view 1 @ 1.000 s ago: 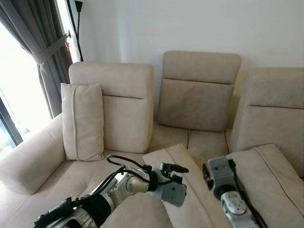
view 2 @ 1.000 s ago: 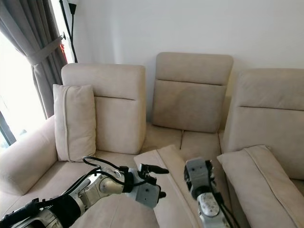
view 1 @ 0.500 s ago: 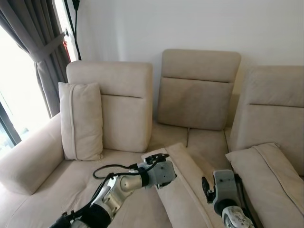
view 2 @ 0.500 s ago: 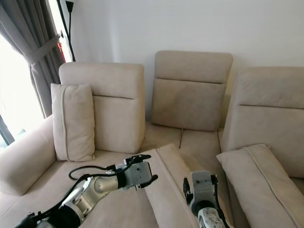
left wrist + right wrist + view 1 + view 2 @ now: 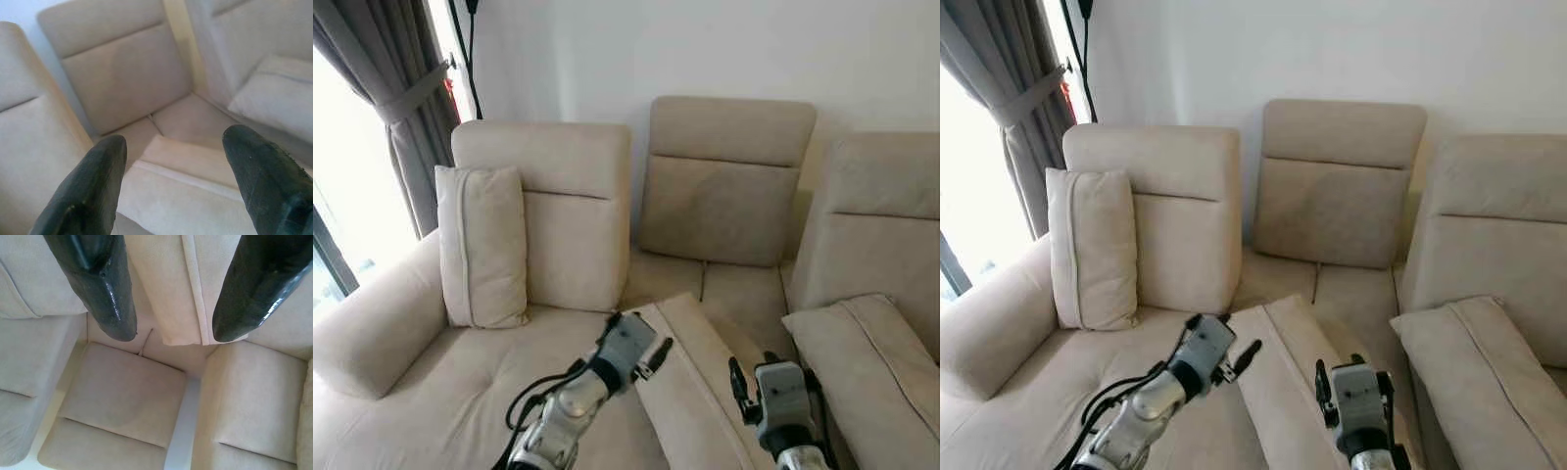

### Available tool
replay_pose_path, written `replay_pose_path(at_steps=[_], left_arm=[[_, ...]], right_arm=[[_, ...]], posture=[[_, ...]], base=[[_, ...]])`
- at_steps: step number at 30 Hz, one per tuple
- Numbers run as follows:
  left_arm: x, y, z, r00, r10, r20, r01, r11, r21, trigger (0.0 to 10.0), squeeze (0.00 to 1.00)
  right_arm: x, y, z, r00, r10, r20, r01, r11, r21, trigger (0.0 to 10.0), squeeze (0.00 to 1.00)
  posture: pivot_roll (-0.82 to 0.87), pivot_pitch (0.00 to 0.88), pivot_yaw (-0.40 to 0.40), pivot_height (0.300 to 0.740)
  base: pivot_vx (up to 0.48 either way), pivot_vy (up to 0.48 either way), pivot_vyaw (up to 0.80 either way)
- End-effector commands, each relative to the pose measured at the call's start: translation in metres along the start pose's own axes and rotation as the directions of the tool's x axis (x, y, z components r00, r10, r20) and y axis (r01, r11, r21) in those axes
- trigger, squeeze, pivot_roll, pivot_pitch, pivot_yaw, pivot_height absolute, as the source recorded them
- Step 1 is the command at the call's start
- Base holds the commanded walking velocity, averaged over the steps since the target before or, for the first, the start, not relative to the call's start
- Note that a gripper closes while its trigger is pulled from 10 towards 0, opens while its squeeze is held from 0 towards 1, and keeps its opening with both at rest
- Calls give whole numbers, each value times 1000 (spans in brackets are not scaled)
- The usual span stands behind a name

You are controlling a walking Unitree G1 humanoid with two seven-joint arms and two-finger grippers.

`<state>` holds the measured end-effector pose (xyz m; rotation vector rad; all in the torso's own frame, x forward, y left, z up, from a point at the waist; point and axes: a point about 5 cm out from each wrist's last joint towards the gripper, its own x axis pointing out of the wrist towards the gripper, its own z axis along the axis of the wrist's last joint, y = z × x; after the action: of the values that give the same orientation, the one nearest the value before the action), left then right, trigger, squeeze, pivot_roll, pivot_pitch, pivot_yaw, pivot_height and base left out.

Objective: Move the pillow to the sofa from floor

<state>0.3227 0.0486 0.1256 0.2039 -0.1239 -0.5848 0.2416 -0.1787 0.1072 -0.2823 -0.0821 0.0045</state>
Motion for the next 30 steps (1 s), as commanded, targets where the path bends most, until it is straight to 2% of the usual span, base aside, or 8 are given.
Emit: replay_pose_path(at_steps=[1,4,13,16,30], left_arm=[[-7,10,2,998,59,33,-54,990,-132,10000,0],[-13,13,2,995,81,50,-71,983,-171,10000,0],[-24,14,-7,993,113,21,-108,980,-167,10000,0],[-30,11,-13,993,117,-1,-116,982,-151,10000,0],[-33,11,-12,994,113,-11,-113,982,-154,10000,0]], right_arm=[[-5,2,4,999,6,42,-7,1000,11,10000,0],[-9,1,4,998,0,58,-1,1000,11,10000,0],[-16,-2,2,997,-4,83,4,1000,3,10000,0],[-17,0,1,997,8,81,-11,999,32,10000,0],[-15,3,2,995,13,100,-18,999,44,10000,0]], posture=[[51,0,52,740],[48,0,52,740],[49,0,51,740],[52,0,49,740],[56,0,48,740]], base=[[0,0,0],[0,0,0],[0,0,0],[0,0,0],[0,0,0]])
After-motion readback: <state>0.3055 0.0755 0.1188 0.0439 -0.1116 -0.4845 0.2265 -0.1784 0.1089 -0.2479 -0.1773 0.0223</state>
